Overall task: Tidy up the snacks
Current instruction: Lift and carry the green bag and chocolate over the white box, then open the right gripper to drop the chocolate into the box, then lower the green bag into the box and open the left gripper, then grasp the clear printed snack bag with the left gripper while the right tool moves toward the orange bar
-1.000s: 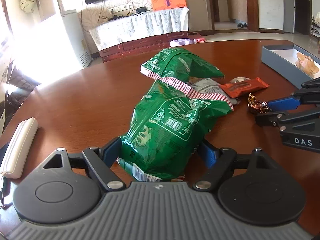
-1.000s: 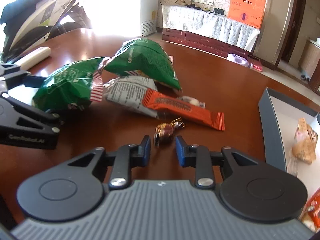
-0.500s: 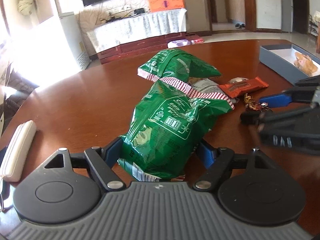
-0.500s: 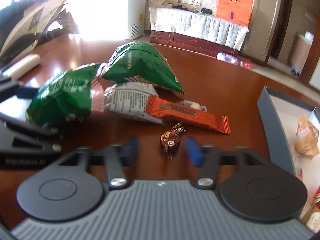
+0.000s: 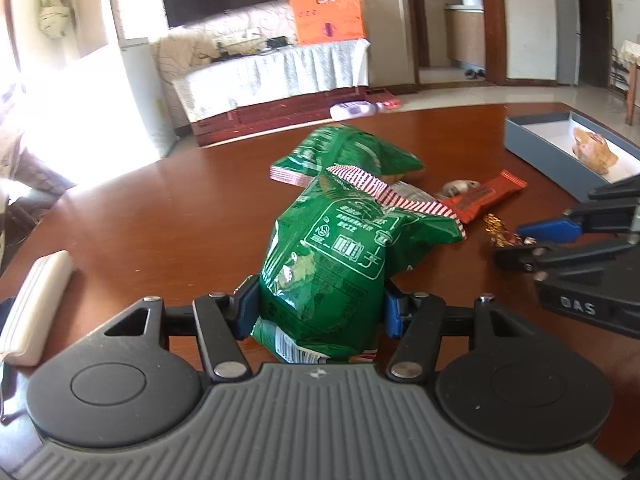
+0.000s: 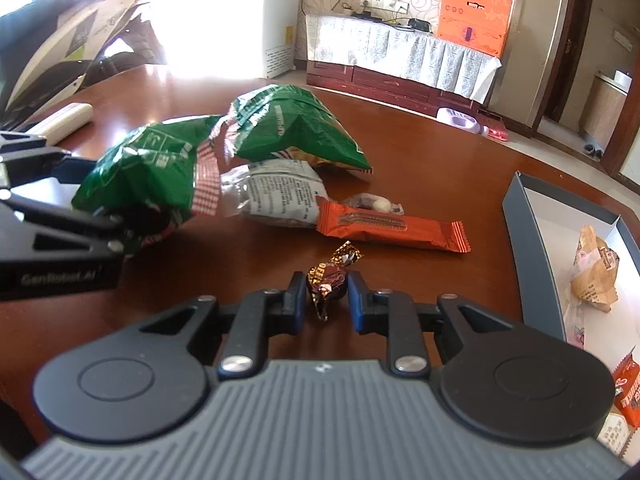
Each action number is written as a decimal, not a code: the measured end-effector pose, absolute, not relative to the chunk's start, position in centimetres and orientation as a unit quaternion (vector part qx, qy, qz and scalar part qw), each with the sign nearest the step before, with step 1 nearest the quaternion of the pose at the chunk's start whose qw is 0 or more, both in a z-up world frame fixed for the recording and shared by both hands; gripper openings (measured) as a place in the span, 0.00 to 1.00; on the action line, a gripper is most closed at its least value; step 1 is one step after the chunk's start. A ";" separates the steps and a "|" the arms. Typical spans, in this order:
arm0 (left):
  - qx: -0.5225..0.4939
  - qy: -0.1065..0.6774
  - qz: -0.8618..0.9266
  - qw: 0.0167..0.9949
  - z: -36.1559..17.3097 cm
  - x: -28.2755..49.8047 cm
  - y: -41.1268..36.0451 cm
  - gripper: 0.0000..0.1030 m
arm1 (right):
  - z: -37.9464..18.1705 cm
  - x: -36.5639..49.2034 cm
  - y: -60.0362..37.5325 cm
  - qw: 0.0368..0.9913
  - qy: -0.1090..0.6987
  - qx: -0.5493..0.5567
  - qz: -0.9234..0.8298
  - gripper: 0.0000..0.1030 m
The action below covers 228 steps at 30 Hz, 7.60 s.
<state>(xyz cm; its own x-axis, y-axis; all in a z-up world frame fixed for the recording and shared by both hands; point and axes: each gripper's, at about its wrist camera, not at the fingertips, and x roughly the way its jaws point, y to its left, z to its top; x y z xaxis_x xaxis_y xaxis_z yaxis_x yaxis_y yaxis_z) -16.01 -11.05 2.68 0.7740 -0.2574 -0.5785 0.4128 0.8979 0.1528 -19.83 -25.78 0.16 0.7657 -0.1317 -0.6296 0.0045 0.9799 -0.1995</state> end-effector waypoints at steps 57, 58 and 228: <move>0.135 0.231 -0.253 0.930 6.5 -23.2 -27.8 0.63 | 6.1 -32.2 -35.5 0.968 0.233 0.003 -0.096 0.25; 0.135 0.231 -0.255 0.929 6.4 -23.2 -28.2 0.63 | 6.2 -32.4 -35.9 0.968 0.232 0.006 -0.100 0.25; 0.210 0.269 -0.522 0.782 0.7 -10.2 -19.6 0.87 | 2.0 -26.7 -30.3 0.949 0.283 -0.035 -0.134 0.84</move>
